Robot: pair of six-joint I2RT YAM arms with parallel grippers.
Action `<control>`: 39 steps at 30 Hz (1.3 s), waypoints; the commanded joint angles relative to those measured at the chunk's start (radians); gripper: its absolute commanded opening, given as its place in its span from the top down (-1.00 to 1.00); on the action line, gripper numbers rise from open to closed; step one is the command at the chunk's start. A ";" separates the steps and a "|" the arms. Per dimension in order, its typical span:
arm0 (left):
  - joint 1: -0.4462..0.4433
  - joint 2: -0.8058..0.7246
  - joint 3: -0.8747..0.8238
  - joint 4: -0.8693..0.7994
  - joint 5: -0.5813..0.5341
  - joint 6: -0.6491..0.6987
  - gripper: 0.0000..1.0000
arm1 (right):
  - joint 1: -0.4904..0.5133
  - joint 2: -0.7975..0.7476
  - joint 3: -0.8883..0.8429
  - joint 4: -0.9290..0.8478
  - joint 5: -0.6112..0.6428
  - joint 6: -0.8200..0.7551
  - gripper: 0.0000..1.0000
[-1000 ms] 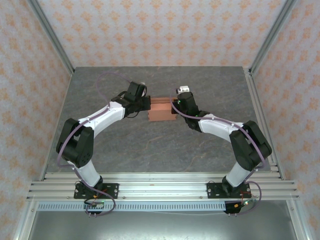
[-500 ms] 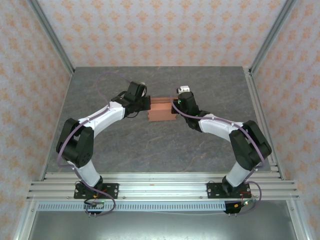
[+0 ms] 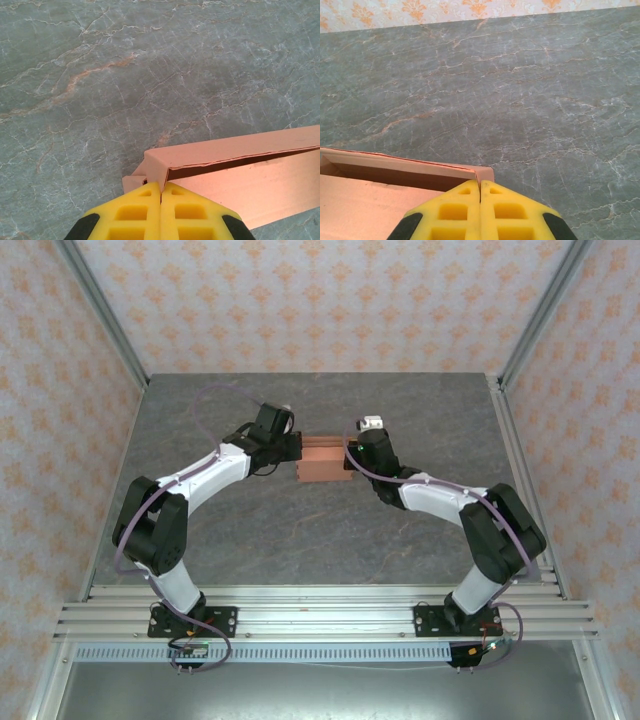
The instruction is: Fold the paper box
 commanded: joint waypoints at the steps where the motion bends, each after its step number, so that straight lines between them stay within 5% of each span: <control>1: -0.012 -0.007 -0.023 -0.015 -0.006 -0.009 1.00 | -0.002 0.030 -0.057 -0.225 0.080 -0.009 1.00; 14: -0.015 -0.006 -0.031 0.001 -0.010 -0.016 1.00 | -0.002 -0.005 0.007 -0.266 -0.001 0.176 1.00; 32: -0.022 0.007 -0.025 0.003 -0.009 -0.014 1.00 | -0.001 0.076 -0.087 -0.223 0.103 0.130 1.00; 38: -0.022 -0.017 -0.028 0.004 0.000 -0.013 1.00 | -0.001 0.018 -0.132 -0.152 0.039 0.072 1.00; 39: -0.022 -0.024 -0.030 0.004 0.006 -0.014 0.85 | 0.001 0.012 -0.140 -0.133 0.028 0.055 1.00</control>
